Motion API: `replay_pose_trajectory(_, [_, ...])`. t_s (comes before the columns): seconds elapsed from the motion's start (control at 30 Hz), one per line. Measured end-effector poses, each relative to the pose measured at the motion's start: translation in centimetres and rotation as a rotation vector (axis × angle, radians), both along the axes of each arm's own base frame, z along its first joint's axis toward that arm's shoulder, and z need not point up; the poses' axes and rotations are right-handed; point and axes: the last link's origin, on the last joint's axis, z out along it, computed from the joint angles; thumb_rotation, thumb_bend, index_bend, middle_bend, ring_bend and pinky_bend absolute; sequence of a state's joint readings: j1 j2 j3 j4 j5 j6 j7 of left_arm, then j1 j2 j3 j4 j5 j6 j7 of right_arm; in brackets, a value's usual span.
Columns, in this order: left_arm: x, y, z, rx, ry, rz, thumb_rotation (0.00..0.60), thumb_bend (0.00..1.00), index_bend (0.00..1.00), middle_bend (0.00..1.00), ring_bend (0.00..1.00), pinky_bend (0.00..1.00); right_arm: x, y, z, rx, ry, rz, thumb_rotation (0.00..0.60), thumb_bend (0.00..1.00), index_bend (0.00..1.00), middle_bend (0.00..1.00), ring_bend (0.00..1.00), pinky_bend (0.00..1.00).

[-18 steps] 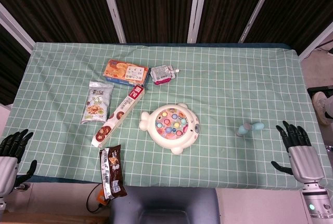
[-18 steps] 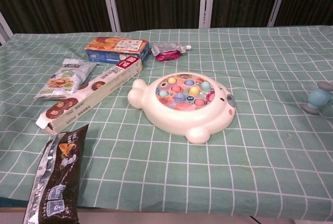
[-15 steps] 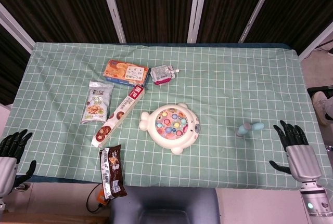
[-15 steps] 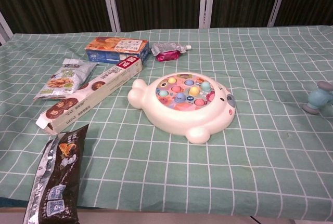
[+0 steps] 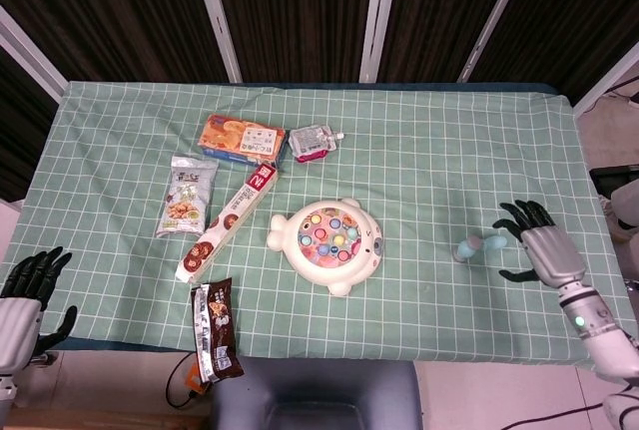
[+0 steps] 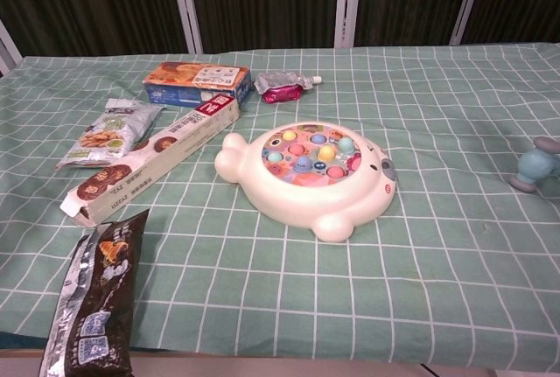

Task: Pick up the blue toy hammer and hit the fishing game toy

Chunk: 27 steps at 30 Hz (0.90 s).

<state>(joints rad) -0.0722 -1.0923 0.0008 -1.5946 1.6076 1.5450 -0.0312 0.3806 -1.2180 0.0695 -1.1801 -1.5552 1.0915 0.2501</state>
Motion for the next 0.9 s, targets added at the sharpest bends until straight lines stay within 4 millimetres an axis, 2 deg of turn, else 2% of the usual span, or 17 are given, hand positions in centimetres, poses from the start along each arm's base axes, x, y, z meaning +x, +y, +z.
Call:
replay_pose_trajectory(0.17, [0.0,0.1,-0.1,-0.002,0.005,0.004,0.6,0.43,0.0,0.03,0.01,0.1,-0.2,-3.1,-0.8,0.061,0.062,0.041,0.6,0.35,0.54,0.26,0.14,0.22])
replay_pose_trajectory(0.53, [0.1,0.3,-0.4,-0.016,0.012,0.001,0.6,0.43,0.0,0.03,0.02,0.1,-1.7,-4.6,-3.4,0.1,0.112,0.044,0.6,0.36,0.55,0.26,0.15,0.26])
replay_pose_trajectory(0.9, [0.1,0.3,-0.4,-0.018,0.012,0.003,0.6,0.43,0.0,0.03,0.01,0.1,-1.5,-5.3,-5.2,0.128,0.122,0.054,0.6,0.46,0.59,0.26,0.15,0.27])
